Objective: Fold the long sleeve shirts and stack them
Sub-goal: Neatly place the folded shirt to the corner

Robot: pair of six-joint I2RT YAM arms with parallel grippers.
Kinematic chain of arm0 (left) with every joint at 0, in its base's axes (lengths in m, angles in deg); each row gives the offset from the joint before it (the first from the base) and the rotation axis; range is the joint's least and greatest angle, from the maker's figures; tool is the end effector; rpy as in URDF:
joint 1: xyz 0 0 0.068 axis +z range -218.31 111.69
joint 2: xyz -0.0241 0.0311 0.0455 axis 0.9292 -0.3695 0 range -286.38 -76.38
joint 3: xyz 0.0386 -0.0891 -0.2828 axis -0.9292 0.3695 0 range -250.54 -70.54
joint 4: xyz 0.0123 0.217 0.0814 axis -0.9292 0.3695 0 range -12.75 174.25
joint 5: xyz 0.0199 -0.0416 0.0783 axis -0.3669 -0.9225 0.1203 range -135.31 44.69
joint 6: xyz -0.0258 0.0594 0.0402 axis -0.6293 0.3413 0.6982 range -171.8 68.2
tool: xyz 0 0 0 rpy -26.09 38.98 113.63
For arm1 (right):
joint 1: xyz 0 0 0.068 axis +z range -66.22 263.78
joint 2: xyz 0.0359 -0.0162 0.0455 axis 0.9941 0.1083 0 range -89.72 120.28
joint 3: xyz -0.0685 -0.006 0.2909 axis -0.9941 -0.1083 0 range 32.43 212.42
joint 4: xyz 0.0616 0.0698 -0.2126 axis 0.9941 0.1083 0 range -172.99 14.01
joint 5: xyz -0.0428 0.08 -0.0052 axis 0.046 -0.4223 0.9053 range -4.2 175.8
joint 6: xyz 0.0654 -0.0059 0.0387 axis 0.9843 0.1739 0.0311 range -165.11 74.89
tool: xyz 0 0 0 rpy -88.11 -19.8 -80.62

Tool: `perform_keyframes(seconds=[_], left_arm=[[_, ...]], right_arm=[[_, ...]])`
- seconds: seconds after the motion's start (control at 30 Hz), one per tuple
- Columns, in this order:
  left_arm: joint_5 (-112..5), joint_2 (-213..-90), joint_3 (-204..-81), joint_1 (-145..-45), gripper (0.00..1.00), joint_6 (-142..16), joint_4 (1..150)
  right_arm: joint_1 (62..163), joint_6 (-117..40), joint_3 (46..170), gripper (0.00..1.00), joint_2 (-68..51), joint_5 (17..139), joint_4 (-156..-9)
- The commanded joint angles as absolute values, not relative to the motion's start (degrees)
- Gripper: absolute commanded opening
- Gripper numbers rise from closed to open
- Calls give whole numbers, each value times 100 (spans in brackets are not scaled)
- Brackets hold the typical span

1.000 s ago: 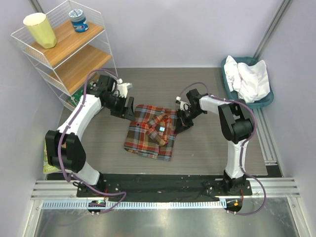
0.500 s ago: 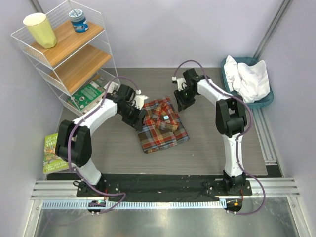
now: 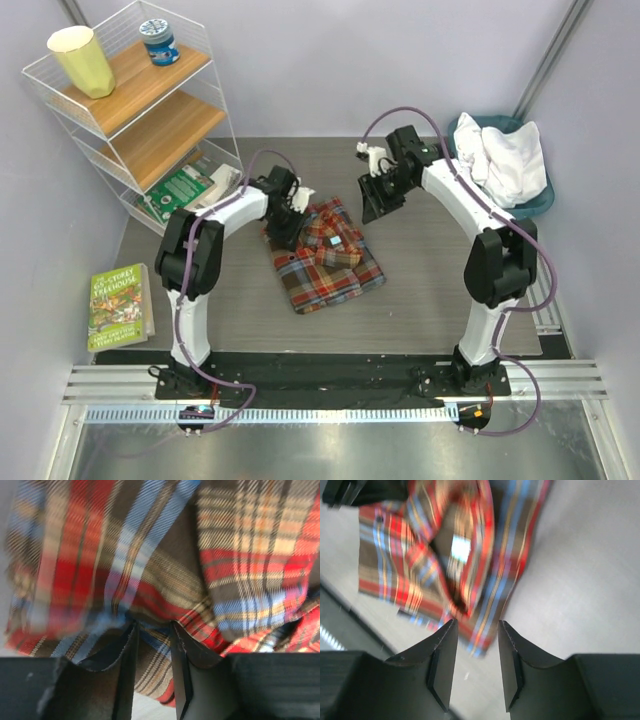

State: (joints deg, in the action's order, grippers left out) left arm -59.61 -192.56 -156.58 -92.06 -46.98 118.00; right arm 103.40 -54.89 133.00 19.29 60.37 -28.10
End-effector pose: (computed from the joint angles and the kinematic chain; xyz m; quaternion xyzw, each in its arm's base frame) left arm 0.3668 -0.1788 0.1903 0.2614 0.9431 -0.1481 0.1423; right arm 0.3617 0.1585 0.2984 -0.2899 0.9052 0.2327 0.2058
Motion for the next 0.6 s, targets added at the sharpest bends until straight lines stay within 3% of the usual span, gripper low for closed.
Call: perform_keyframes(seconds=[0.0,0.13,0.2,0.27,0.4,0.57], left_arm=[[-5875,-19249,-15229,-10045,31,-5758,12155],[-6805,-19346,-15009,-10837,28,-6778,11927],[-7924,-19179,-15087,-11145,32,-7192,11506],[-8318,-18515,-14939,-11094,40,-7709,10936],[-8073,-17334,-14246,-10306,61,-8423,10142],[-7713,-16727,-14007,-9093,69,-7871,10765]], right_arm=[[10040,-5670,12613,43,1329,5961,-2201],[9461,-5986,12418,43,1232,6084,-1902],[9320,-6066,12436,43,1241,6216,-1743],[9248,-6242,12410,43,1171,6303,-1585],[9336,-6409,11972,45,837,6347,-1488],[9950,-6541,11224,52,564,6671,-1531]])
